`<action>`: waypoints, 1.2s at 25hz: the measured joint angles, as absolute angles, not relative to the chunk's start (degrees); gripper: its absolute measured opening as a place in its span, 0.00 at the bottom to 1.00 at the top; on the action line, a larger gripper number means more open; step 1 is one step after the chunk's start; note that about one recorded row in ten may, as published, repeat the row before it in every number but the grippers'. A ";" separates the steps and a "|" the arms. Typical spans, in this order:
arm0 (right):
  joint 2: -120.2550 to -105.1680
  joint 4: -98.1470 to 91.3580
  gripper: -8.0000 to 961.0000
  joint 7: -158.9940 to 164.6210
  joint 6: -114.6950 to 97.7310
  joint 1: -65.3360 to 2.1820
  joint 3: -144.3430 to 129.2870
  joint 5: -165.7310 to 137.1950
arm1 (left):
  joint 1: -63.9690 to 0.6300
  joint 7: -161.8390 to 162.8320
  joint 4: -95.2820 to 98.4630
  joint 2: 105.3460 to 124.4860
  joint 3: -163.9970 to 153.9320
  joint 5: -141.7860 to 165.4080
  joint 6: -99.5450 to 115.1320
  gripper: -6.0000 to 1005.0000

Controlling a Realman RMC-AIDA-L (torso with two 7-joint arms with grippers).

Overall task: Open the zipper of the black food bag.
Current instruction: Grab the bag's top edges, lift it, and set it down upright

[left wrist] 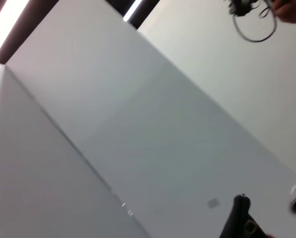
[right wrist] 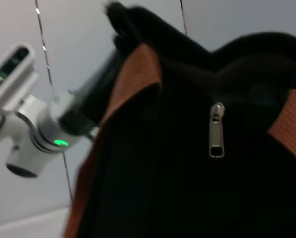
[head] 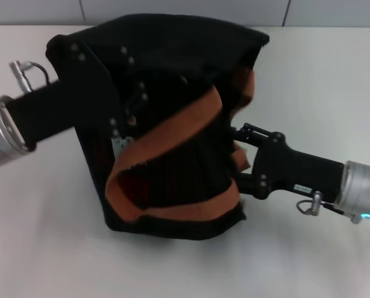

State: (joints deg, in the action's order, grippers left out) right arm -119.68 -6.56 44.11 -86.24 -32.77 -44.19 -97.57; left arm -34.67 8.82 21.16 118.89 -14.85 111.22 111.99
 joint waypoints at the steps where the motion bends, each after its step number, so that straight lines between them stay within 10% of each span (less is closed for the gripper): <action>1: -119.76 -6.56 0.86 44.08 -85.19 -33.18 -44.42 -97.57 | -34.66 6.40 19.63 118.90 -16.64 111.21 112.29 0.11; 9: -119.90 -5.46 0.85 44.03 -79.92 -35.33 -43.97 -97.53 | -32.45 -5.56 15.09 118.95 -26.05 110.76 111.89 0.10; 19: -119.70 -8.49 0.85 27.70 -98.21 -21.52 -34.62 -97.07 | -31.56 -8.17 13.05 119.09 -26.27 110.93 110.56 0.10; 30: -119.93 9.42 0.77 -0.72 -94.74 -25.77 -26.94 -97.21 | -31.86 -9.98 11.08 119.18 -26.35 111.08 109.43 0.10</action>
